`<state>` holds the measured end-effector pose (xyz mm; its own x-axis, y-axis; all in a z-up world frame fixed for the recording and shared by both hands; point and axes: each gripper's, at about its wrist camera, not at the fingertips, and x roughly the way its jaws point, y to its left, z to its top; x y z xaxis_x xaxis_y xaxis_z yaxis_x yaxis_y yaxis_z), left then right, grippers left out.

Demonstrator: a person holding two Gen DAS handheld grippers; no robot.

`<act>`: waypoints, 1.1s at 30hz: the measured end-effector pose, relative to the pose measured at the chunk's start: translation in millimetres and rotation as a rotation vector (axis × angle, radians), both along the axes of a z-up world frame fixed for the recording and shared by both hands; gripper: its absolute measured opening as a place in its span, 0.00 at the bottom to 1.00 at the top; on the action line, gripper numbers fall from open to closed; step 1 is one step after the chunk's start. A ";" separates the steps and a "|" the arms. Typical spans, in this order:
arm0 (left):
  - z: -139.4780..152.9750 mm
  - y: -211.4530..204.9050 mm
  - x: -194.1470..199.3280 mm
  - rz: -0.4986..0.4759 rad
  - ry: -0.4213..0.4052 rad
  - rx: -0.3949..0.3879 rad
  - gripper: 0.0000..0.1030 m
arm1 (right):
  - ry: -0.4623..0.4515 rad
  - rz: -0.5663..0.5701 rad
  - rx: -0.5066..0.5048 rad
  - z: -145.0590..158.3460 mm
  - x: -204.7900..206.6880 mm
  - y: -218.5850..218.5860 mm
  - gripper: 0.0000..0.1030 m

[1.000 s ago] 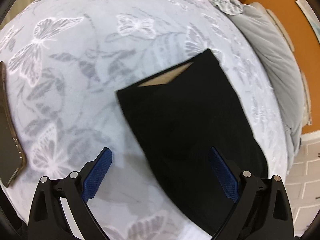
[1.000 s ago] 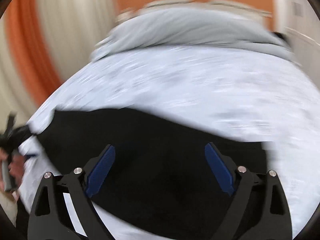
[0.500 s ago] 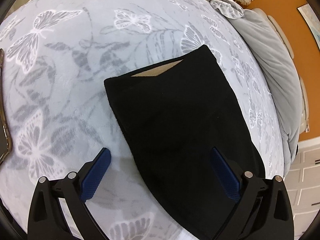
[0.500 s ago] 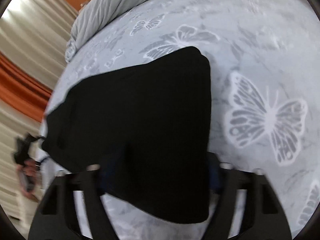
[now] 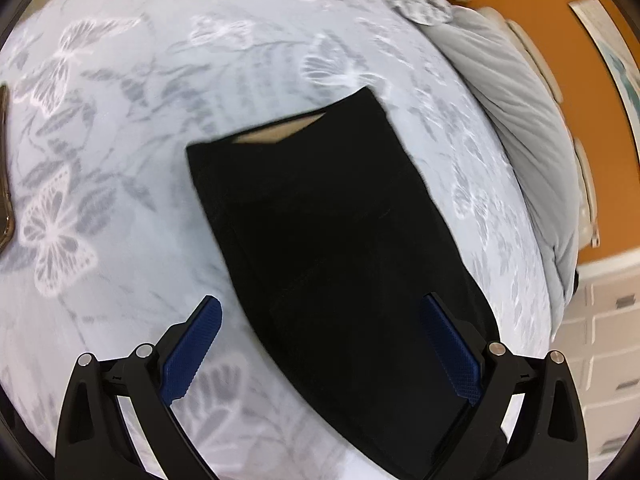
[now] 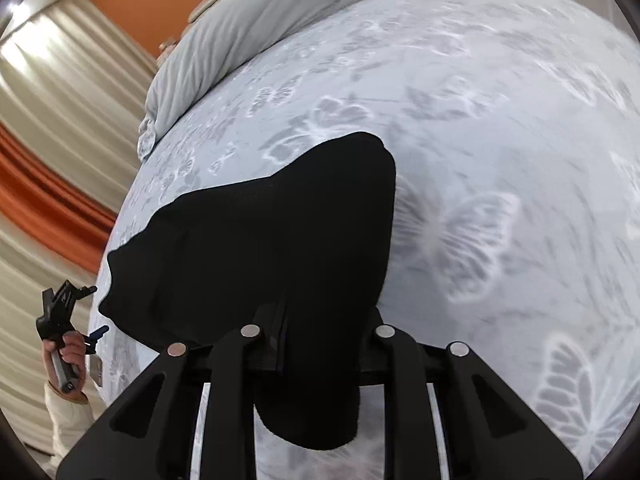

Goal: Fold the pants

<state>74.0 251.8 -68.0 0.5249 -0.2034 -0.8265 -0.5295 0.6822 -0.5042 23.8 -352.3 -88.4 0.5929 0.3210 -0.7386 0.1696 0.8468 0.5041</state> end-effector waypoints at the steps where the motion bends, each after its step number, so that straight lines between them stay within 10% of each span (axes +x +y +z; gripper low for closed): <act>1: 3.0 -7.2 0.5 -0.018 -0.007 0.013 0.95 | -0.002 -0.013 0.001 0.8 -5.7 -7.9 0.19; 9: -2.9 -61.3 14.3 -0.176 0.018 0.077 0.95 | 0.095 -0.051 -0.122 3.4 -33.2 -60.4 0.35; 12: 0.0 -75.4 14.6 -0.205 0.010 0.156 0.95 | 0.071 -0.153 -0.457 31.0 -37.5 -41.6 0.39; 15: 5.3 -80.0 11.6 -0.209 -0.016 0.182 0.95 | -0.153 -0.054 -0.504 74.2 -38.2 13.2 0.80; 23: 3.7 -73.8 12.5 -0.208 -0.007 0.156 0.95 | -0.099 0.362 -0.576 22.2 5.9 184.6 0.59; 27: 9.3 -67.4 8.6 -0.226 -0.029 0.138 0.95 | -0.043 0.368 -0.632 -4.3 20.9 209.9 0.50; 30: 12.7 -63.8 5.8 -0.241 -0.042 0.138 0.95 | -0.070 0.313 -0.656 -8.3 31.9 206.0 0.19; 33: 16.1 -57.4 2.5 -0.240 -0.056 0.129 0.95 | -0.120 0.238 -0.538 19.2 37.4 191.9 0.19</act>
<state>76.5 194.4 -51.8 0.5198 -0.2229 -0.8247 -0.3185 0.8452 -0.4291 61.2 -160.5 -69.1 0.6401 0.0547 -0.7663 -0.0878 0.9961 -0.0022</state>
